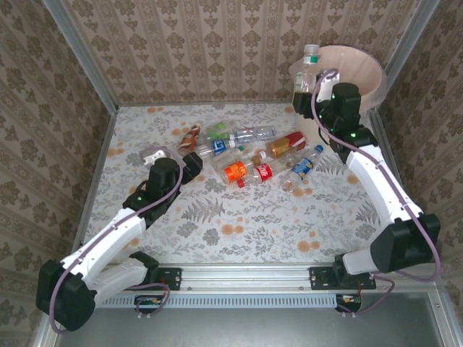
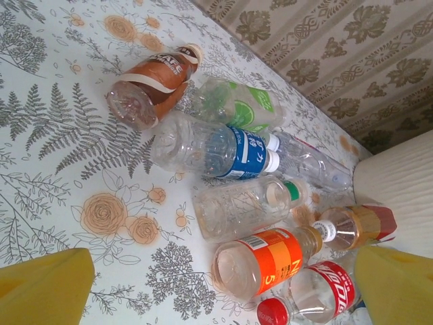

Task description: Put the plastic bottles in the bin

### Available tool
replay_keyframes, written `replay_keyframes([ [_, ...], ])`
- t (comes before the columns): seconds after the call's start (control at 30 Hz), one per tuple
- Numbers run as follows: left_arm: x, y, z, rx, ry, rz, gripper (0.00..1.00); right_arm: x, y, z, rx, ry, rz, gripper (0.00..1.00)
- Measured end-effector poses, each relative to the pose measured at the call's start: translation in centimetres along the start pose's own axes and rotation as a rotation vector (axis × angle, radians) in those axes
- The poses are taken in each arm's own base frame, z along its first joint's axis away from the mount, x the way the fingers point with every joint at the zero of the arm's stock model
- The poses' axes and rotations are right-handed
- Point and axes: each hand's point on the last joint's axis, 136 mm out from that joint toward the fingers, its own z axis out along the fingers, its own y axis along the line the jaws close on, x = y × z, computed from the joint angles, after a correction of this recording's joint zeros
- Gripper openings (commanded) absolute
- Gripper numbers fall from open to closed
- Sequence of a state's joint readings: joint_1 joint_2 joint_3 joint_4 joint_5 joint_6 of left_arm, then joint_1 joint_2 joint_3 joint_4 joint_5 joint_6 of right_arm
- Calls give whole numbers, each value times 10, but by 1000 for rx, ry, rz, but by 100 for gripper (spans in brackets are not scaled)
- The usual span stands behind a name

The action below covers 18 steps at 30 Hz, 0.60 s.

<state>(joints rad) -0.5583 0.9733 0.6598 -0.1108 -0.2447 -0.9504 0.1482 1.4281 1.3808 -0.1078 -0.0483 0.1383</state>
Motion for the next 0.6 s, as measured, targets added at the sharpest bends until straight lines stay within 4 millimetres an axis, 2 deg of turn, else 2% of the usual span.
replay_keyframes([
  [0.3, 9, 16, -3, -25, 11, -19, 100, -14, -64, 17, 190, 21, -14, 53],
  [0.6, 7, 19, -4, -30, 1, -30, 100, -45, -105, 42, 298, 68, -50, 58],
])
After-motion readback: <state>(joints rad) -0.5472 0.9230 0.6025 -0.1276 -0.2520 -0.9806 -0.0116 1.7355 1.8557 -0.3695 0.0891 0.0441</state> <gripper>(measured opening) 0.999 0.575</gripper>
